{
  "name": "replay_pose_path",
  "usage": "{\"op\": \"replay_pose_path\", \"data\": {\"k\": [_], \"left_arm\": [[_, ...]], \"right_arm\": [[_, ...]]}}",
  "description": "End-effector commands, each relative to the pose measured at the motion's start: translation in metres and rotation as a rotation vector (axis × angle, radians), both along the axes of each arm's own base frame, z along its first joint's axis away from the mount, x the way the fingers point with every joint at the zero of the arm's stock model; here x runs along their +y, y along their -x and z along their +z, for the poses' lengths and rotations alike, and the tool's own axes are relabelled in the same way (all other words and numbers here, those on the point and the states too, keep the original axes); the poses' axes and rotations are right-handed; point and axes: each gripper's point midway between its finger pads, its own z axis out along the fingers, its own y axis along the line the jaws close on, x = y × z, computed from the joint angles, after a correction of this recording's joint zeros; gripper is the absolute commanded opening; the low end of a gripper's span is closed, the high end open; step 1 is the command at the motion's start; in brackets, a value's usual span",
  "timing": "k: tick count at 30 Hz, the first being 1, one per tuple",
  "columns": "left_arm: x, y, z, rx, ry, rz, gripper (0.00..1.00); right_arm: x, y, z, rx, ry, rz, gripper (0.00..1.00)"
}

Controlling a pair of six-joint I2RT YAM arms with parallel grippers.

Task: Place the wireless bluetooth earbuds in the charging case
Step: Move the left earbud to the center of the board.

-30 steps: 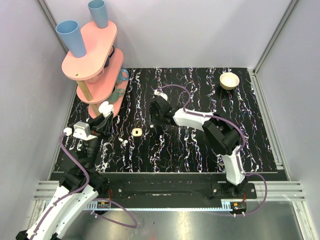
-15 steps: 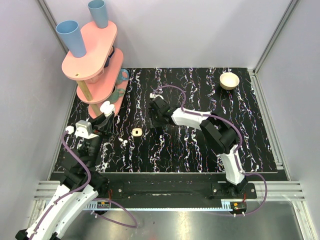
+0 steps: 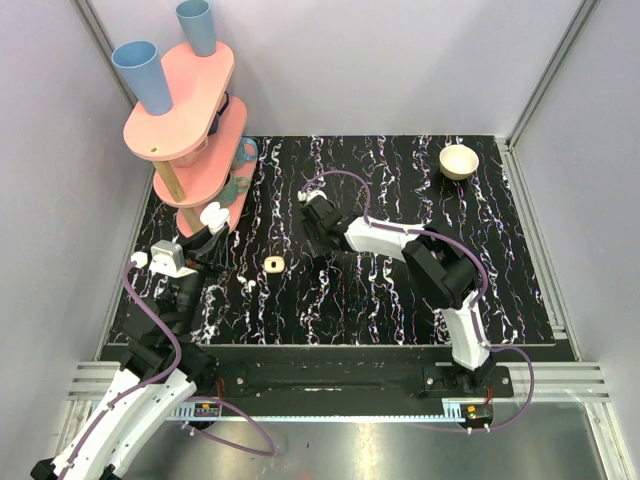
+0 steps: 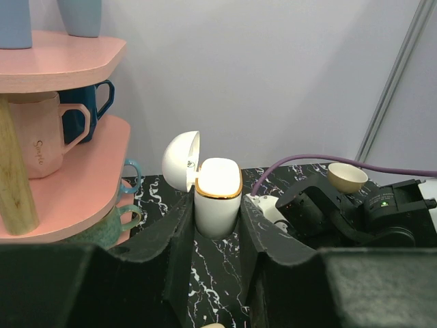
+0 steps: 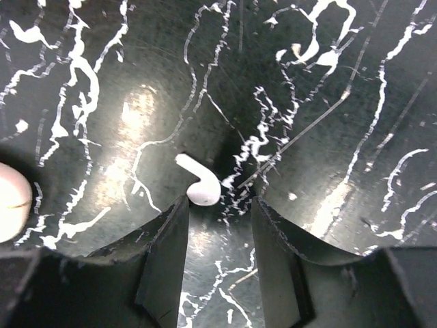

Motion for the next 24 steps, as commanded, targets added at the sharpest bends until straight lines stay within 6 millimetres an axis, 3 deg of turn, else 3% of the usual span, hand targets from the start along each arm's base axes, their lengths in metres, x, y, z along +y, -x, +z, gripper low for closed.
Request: {"op": "replay_pose_path", "data": {"k": [1,7,17,24], "left_arm": [[-0.001,0.003,0.013,-0.043,0.03,-0.012,0.0],[-0.002,0.003,0.012,-0.043,0.037,-0.017,0.0],[-0.001,0.003,0.013,-0.043,0.035,-0.013,0.0],[-0.001,0.003,0.013,-0.044,0.037,-0.014,0.0]], "right_arm": [[-0.031,0.004,0.006,-0.036,0.119,-0.001,0.49],[-0.046,-0.003,0.001,-0.023,0.123,-0.049,0.49],[-0.037,-0.026,0.009,-0.012,0.025,-0.111,0.49],[-0.025,-0.011,0.027,0.049,-0.106,-0.152,0.46]]}}
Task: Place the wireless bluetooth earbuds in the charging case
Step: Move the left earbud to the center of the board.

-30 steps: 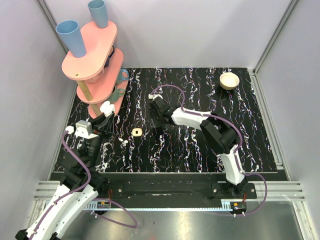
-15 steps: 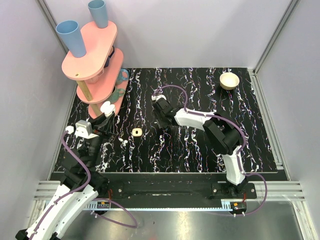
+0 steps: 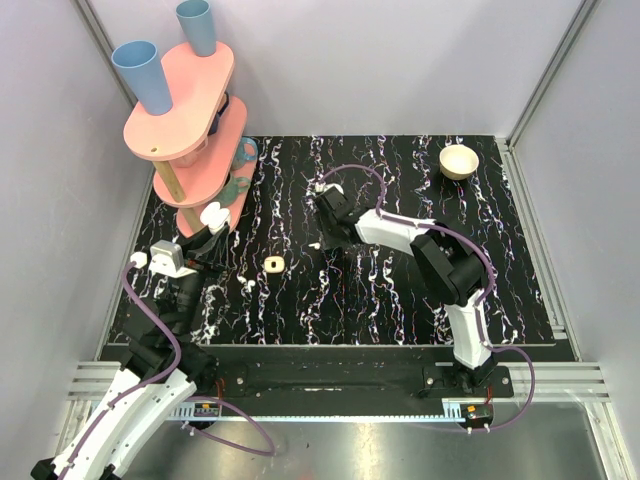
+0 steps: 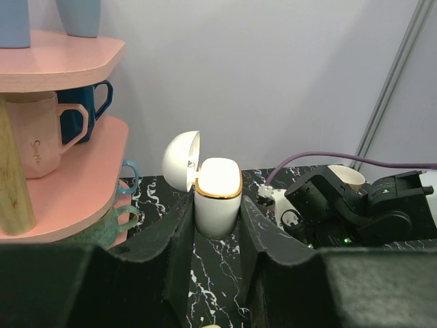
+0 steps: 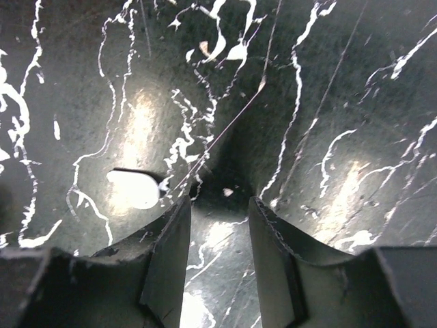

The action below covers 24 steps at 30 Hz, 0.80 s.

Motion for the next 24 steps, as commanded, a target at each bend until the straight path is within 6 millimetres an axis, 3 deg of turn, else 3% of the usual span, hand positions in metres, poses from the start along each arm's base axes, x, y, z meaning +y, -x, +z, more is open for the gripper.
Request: {"op": "replay_pose_path", "data": {"k": [1,5,10,17,24], "left_arm": [[0.001,0.003,0.012,-0.043,0.026,-0.006,0.0],[0.0,0.002,0.012,-0.041,0.028,-0.007,0.0],[0.0,0.002,0.013,-0.045,0.028,-0.009,0.0],[0.001,0.002,0.013,-0.043,0.026,-0.004,0.0],[-0.001,0.002,0.015,-0.046,0.024,-0.009,0.0]], "right_arm": [[0.019,0.01,0.035,0.033,-0.178,-0.069,0.45],[0.025,0.024,0.033,0.075,-0.253,-0.095,0.45],[0.032,0.026,0.022,0.093,-0.246,-0.083,0.44],[0.043,0.018,0.025,0.08,-0.258,-0.067,0.44],[0.038,0.009,0.015,0.068,-0.203,-0.09,0.45]]}}
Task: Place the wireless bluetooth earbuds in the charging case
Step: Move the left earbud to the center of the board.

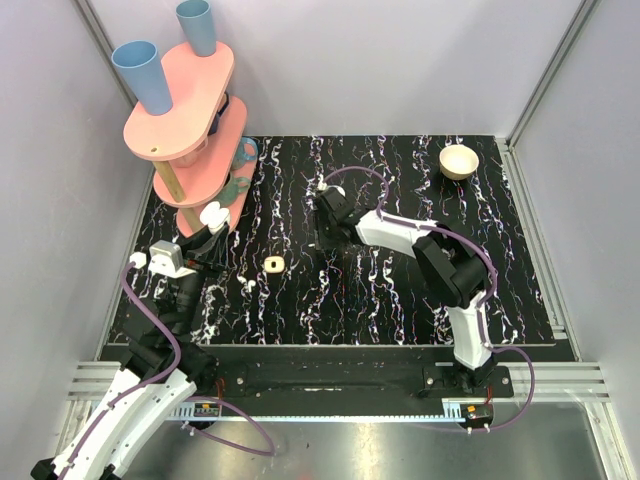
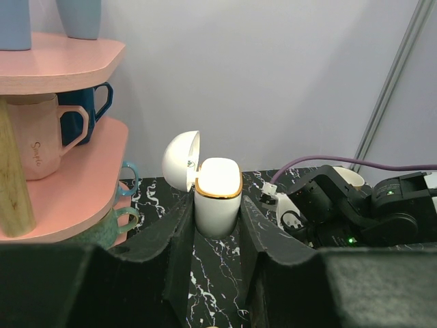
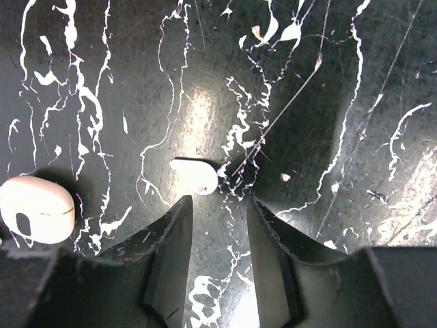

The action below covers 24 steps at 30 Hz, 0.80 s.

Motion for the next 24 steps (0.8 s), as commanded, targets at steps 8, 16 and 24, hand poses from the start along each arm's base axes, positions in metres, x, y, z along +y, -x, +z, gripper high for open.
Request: {"op": "replay_pose_path", "data": {"k": [8,16,24], "left_arm": [[-0.001,0.002,0.016,-0.044,0.018,-0.008,0.0],[-0.002,0.001,0.016,-0.042,0.012,-0.012,0.0],[-0.004,-0.001,0.019,-0.046,0.01,-0.015,0.0]], "right_arm": [[0.008,-0.015,0.0,-0.044,0.033,0.002,0.45],[0.006,-0.018,-0.008,-0.047,0.07,0.03,0.4],[0.012,-0.02,-0.007,-0.114,0.126,0.274,0.34]]}}
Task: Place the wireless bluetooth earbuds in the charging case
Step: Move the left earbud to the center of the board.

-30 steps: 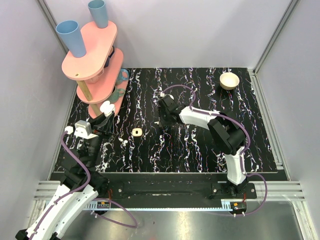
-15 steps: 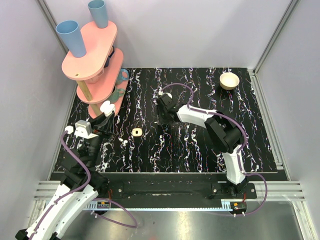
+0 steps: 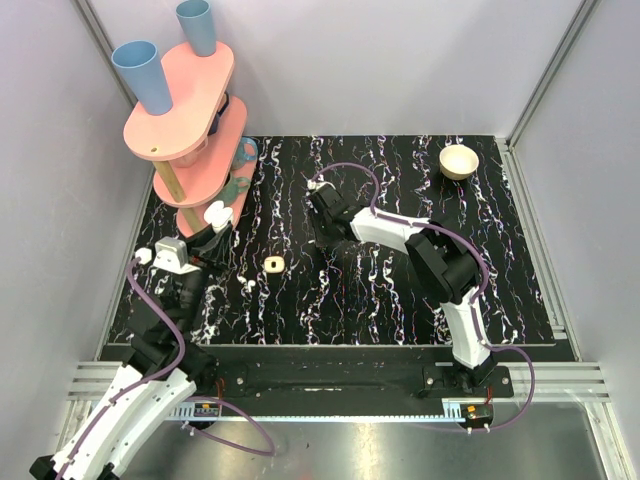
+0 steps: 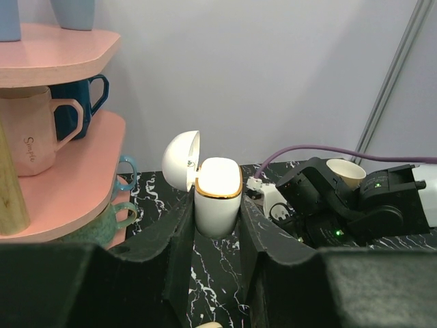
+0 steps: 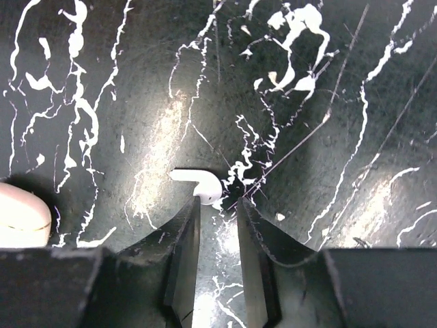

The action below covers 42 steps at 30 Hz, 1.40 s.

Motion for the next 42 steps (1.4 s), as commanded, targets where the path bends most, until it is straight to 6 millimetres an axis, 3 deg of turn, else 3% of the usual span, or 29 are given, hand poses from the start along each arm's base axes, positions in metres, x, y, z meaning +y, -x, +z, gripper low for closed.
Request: {"op": "replay_pose_path", "data": {"k": [1,5,15,19,24,26,31,34,37,42], "left_arm": [[0.0,0.004,0.024,-0.065,0.024,-0.011,0.0],[0.001,0.005,0.024,-0.066,0.026,-0.009,0.0],[0.004,0.007,0.025,-0.069,0.032,-0.001,0.0],[0.004,0.008,0.024,-0.068,0.031,-0.002,0.0],[0.009,0.011,0.025,-0.074,0.04,0.009,0.0],[0.009,0.012,0.024,-0.077,0.043,0.009,0.0],[0.011,0.014,0.024,-0.078,0.048,0.012,0.0],[0.012,0.015,0.025,-0.079,0.049,0.012,0.0],[0.013,0.015,0.023,-0.074,0.048,0.017,0.0],[0.01,0.014,0.023,-0.078,0.058,0.005,0.0]], "right_arm": [[0.009,-0.001,0.001,-0.055,0.053,0.21,0.34],[0.017,0.005,-0.003,-0.061,0.049,0.34,0.34],[0.017,0.002,-0.002,-0.121,0.062,0.43,0.34],[0.005,-0.009,-0.004,-0.145,0.138,0.408,0.33],[-0.026,-0.033,0.002,-0.154,0.175,0.251,0.34],[-0.031,-0.037,-0.001,-0.14,0.164,0.225,0.34],[-0.02,-0.039,-0.006,-0.095,0.092,0.187,0.34],[-0.016,-0.039,0.006,-0.096,0.042,0.144,0.35],[-0.011,-0.04,0.029,-0.089,-0.043,0.05,0.43],[0.016,-0.033,0.055,0.001,-0.269,-0.093,0.5]]}}
